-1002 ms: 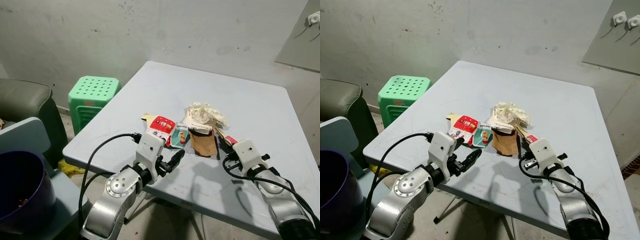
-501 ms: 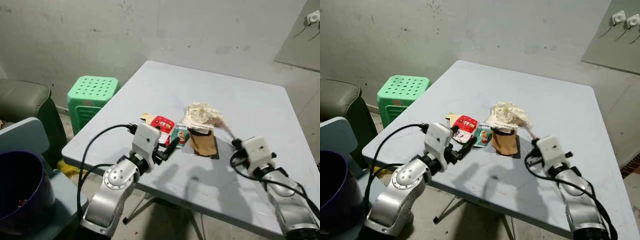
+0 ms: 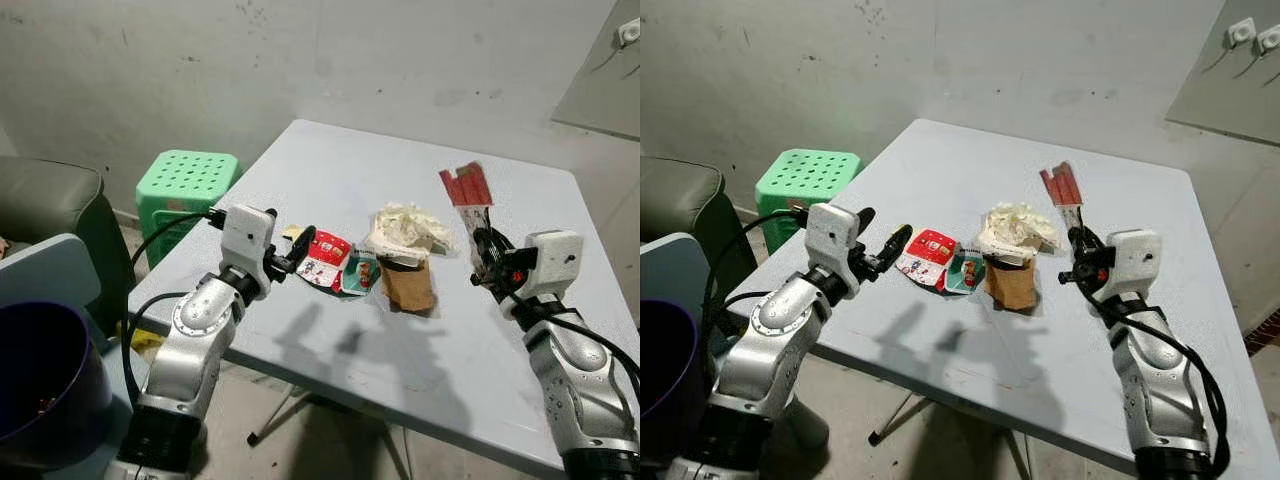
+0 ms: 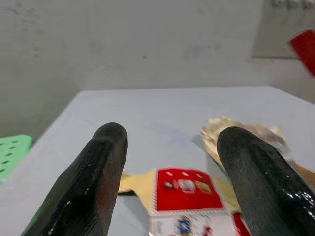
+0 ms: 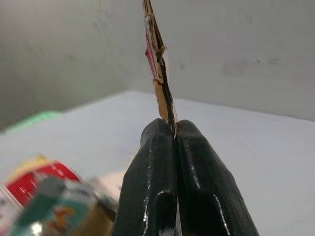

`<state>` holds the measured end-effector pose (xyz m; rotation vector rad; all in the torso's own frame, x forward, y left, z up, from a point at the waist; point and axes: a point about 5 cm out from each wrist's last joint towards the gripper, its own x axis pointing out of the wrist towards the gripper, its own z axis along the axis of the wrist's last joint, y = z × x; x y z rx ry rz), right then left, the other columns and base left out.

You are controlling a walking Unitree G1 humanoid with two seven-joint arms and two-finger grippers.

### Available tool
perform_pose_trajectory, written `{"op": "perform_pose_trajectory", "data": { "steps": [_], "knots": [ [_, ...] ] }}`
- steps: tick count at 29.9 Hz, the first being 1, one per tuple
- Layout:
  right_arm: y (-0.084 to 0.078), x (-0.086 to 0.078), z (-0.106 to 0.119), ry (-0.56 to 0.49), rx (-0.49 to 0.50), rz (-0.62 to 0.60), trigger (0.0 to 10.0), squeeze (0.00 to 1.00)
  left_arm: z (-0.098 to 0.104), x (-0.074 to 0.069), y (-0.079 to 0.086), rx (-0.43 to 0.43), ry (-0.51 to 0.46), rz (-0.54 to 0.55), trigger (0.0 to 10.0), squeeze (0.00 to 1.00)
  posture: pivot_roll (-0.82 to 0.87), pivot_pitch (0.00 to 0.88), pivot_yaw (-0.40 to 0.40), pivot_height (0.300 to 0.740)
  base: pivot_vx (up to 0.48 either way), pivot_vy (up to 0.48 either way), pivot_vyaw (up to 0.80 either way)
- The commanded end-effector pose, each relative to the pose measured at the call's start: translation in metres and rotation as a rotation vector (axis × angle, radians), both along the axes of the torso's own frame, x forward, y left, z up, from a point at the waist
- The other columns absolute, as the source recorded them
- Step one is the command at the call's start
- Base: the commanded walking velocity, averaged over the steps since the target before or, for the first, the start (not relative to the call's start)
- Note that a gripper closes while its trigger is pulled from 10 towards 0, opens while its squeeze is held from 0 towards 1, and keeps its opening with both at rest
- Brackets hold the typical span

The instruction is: Picking trash to rubbish bin

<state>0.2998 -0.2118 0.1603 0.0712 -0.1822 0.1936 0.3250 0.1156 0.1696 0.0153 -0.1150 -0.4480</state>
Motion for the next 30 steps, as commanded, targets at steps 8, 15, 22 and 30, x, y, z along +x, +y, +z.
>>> {"op": "perform_pose_trajectory", "data": {
  "steps": [8, 15, 22, 30],
  "knots": [
    [0.012, -0.010, 0.016, -0.142, 0.085, -0.158, 10.0, 0.00, 0.006, 0.004, 0.022, -0.098, -0.043, 0.155, 10.0, 0.00, -0.01, 0.000, -0.040, 0.740, 0.000, 0.000, 0.00],
    [0.025, -0.019, 0.003, -0.139, 0.092, -0.227, 10.0, 0.00, -0.001, -0.002, 0.032, -0.110, -0.064, 0.235, 10.0, 0.00, -0.01, 0.000, -0.022, 0.740, 0.000, 0.000, 0.00],
    [0.028, -0.026, -0.012, -0.097, 0.080, -0.262, 10.0, 0.00, -0.004, -0.003, 0.042, -0.138, -0.073, 0.254, 10.0, 0.00, -0.04, 0.000, 0.012, 0.740, 0.000, 0.000, 0.00],
    [0.030, -0.030, -0.026, -0.052, 0.034, -0.309, 10.0, 0.00, -0.008, 0.001, 0.046, -0.187, -0.036, 0.267, 10.0, 0.00, -0.04, 0.000, 0.021, 0.740, 0.000, 0.000, 0.00]
  ]
}}
